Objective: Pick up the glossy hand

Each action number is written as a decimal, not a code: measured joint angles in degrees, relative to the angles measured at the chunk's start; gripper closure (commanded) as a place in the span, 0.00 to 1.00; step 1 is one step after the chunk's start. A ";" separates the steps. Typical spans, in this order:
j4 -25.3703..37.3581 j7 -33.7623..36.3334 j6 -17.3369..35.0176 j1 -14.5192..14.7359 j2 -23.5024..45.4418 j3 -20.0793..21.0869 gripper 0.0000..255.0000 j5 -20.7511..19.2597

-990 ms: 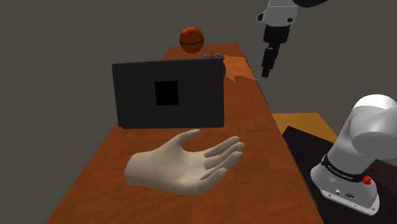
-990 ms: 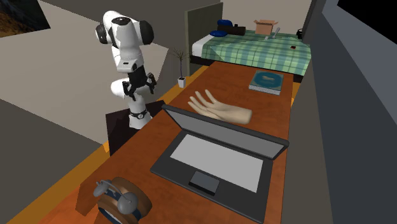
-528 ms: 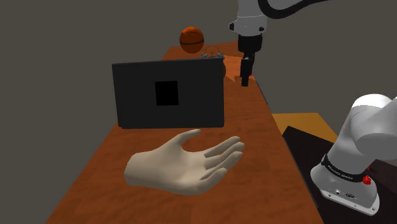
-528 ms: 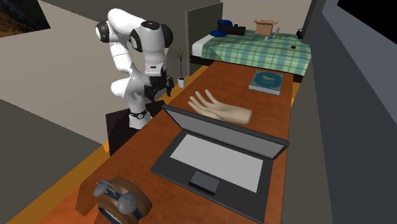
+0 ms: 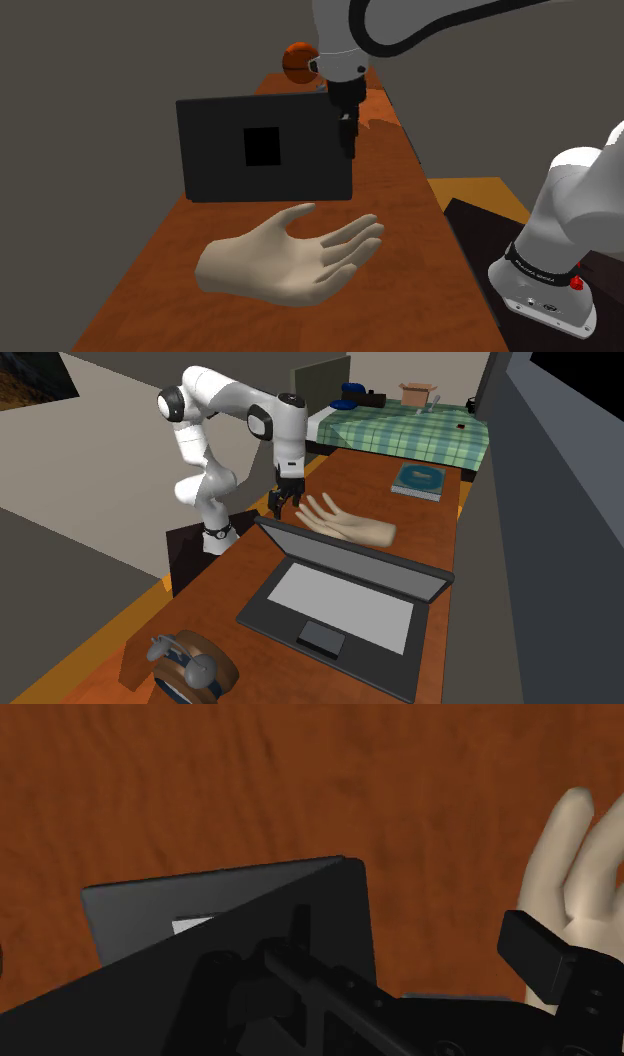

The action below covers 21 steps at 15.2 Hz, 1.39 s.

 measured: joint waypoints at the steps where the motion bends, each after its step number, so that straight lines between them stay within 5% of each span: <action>1: 1.60 0.25 -0.03 0.47 2.05 0.84 0.00 -0.59; 13: 23.92 4.79 -5.87 9.36 26.12 9.42 0.00 -10.21; 21: 19.65 5.61 -0.92 9.81 27.38 9.64 0.00 -10.93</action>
